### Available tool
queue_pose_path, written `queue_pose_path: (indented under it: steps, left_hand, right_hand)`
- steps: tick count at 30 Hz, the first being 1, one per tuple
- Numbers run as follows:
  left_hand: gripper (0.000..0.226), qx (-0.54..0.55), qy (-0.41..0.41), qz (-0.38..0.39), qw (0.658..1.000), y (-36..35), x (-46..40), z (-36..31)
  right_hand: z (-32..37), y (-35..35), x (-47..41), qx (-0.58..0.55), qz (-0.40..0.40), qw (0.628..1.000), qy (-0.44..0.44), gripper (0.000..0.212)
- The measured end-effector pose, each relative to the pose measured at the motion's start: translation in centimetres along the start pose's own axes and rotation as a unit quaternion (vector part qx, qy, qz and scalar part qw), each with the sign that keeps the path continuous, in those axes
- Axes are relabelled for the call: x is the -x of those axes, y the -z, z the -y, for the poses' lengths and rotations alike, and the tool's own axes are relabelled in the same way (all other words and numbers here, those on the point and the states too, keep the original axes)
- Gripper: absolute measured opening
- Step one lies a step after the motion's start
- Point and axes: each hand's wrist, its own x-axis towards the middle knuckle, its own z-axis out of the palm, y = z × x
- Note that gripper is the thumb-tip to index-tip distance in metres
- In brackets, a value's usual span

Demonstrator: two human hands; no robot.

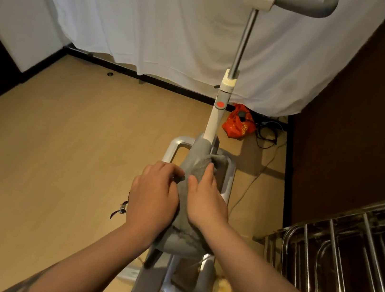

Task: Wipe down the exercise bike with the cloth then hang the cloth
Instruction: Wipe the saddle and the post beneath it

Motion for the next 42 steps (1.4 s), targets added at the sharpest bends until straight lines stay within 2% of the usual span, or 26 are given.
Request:
queue_pose_path:
  steps: [2, 6, 8, 10, 12, 15, 18, 20, 23, 25, 28, 30, 32, 34, 37, 38, 40, 42]
  left_hand:
    - [0.029, 0.021, 0.014, -0.018, 1.0, -0.1, -0.1, 0.0]
    - [0.031, 0.031, 0.037, -0.074, 0.996, -0.2, 0.3, 0.1]
    - [0.031, 0.023, 0.037, -0.11, 0.993, -0.2, 0.6, -0.1]
    - [0.033, 0.037, 0.044, -0.154, 0.986, -0.1, 0.8, -0.3]
    - [0.033, 0.056, 0.058, -0.207, 0.975, 0.1, 1.4, -0.4]
    - [0.031, 0.084, 0.106, -0.269, 0.954, 0.1, 3.3, -0.6]
    - [0.027, 0.068, 0.156, -0.263, 0.95, -0.6, 6.0, -0.4]
    - [0.03, 0.056, 0.201, -0.246, 0.947, -1.5, 7.4, 0.0]
    - [0.054, 0.091, 0.276, -0.237, 0.927, -2.3, 8.7, 0.4]
    - [0.055, 0.134, 0.319, -0.236, 0.908, -2.7, 8.9, 0.5]
    - [0.052, 0.192, 0.354, -0.269, 0.875, -3.1, 9.0, 0.0]
    - [0.047, 0.245, 0.354, -0.285, 0.857, -3.4, 9.2, -0.9]
    - [0.051, 0.252, 0.333, -0.27, 0.867, -3.8, 9.9, -1.6]
    - [0.062, 0.234, 0.318, -0.252, 0.883, -4.0, 10.5, -1.7]
    - [0.073, 0.245, 0.315, -0.243, 0.884, -3.7, 10.8, -1.4]
    - [0.071, 0.249, 0.315, -0.239, 0.884, -3.3, 10.9, -1.3]
    - [0.056, 0.263, 0.308, -0.231, 0.885, -2.5, 11.1, -1.0]
    - [0.045, 0.272, 0.306, -0.218, 0.886, -1.5, 11.2, -0.4]
  right_hand:
    - [0.7, 0.3, -3.0, -0.053, 0.004, 0.999, -0.011, 0.063]
    - [0.8, 0.6, -6.9, -0.138, -0.008, 0.989, 0.05, 0.054]
    - [0.7, 0.9, -8.2, -0.072, -0.036, 0.99, 0.113, 0.045]
    - [0.4, 0.9, -7.7, 0.061, -0.058, 0.969, 0.232, 0.04]
    - [-0.1, 0.9, -5.8, 0.109, -0.017, 0.929, 0.352, 0.037]
    - [-1.2, 2.4, -5.5, 0.139, 0.072, 0.886, 0.437, 0.038]
    - [-0.3, 2.7, -7.0, 0.2, 0.065, 0.867, 0.451, 0.042]
    - [0.3, 1.8, -5.4, 0.218, 0.048, 0.863, 0.452, 0.053]
    - [-1.1, 1.7, -3.9, 0.204, 0.112, 0.821, 0.521, 0.065]
    - [-0.9, 2.6, -5.1, 0.224, 0.139, 0.8, 0.539, 0.066]
    - [-0.4, 1.8, -4.1, 0.247, 0.08, 0.829, 0.495, 0.069]
    - [-1.9, 1.3, -1.1, 0.233, 0.072, 0.83, 0.501, 0.069]
    - [-3.7, 1.9, 0.6, 0.231, 0.121, 0.804, 0.534, 0.063]
    - [-2.6, 2.2, -0.8, 0.236, 0.162, 0.785, 0.549, 0.059]
    - [0.7, 0.7, -2.2, 0.247, 0.137, 0.811, 0.513, 0.047]
    - [1.0, 0.4, -1.7, 0.252, 0.121, 0.813, 0.511, 0.046]
    - [-0.2, 0.5, -0.1, 0.268, 0.106, 0.791, 0.54, 0.054]
    - [-0.9, 1.2, 0.1, 0.279, 0.138, 0.768, 0.56, 0.062]
